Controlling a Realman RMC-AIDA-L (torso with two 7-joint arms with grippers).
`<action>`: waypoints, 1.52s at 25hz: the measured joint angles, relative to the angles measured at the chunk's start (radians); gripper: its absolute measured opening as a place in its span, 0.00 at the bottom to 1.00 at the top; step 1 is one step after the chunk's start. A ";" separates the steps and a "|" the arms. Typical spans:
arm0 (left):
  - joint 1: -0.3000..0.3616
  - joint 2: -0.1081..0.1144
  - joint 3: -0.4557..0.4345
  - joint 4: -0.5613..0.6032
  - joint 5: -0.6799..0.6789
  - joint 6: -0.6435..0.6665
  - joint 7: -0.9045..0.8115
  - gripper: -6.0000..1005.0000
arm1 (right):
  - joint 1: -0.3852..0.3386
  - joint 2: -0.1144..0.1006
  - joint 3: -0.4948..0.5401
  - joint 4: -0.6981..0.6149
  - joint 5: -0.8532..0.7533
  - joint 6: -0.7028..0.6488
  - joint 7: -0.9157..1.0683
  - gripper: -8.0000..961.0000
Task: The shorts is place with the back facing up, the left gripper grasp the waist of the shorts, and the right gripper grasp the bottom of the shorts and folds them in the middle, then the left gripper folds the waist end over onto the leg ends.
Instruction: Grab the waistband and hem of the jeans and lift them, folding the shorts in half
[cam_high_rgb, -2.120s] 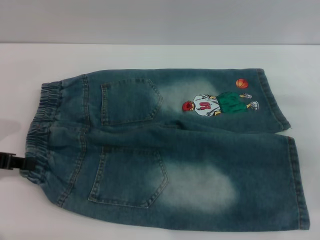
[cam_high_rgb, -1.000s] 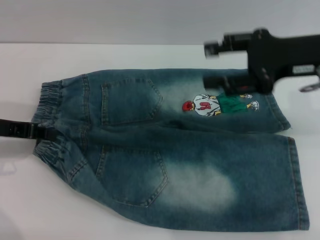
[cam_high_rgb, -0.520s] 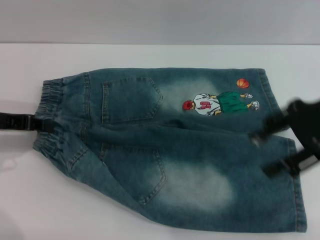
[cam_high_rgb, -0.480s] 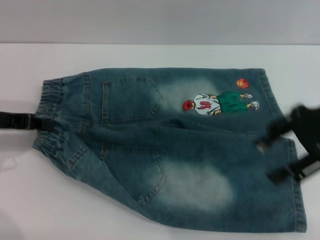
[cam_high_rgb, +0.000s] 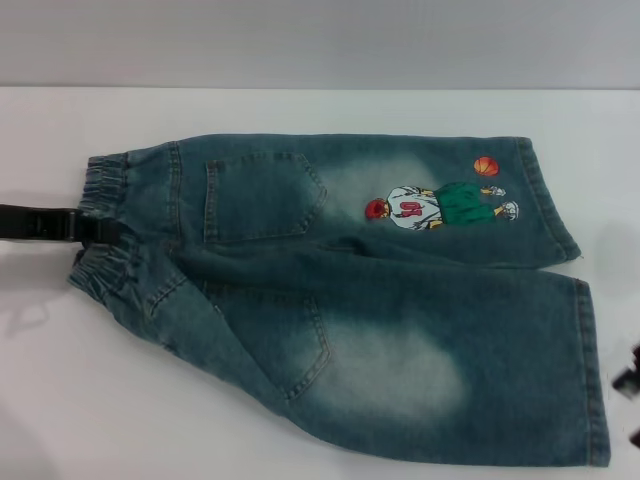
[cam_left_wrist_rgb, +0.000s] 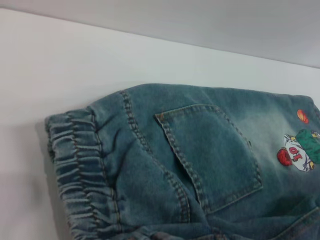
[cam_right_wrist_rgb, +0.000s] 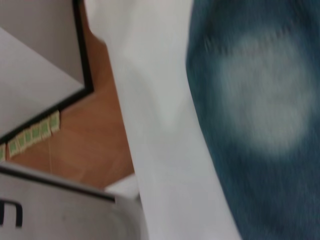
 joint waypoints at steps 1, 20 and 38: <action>0.000 -0.001 0.000 -0.001 -0.001 -0.003 0.000 0.05 | -0.005 0.005 -0.006 0.000 -0.019 -0.003 0.001 0.73; 0.003 -0.014 0.001 -0.005 -0.007 -0.020 -0.007 0.05 | -0.040 0.077 -0.044 0.002 -0.259 -0.019 0.030 0.73; 0.013 -0.014 0.000 -0.008 -0.007 -0.025 0.002 0.05 | -0.029 0.167 -0.056 -0.011 -0.407 0.099 0.053 0.73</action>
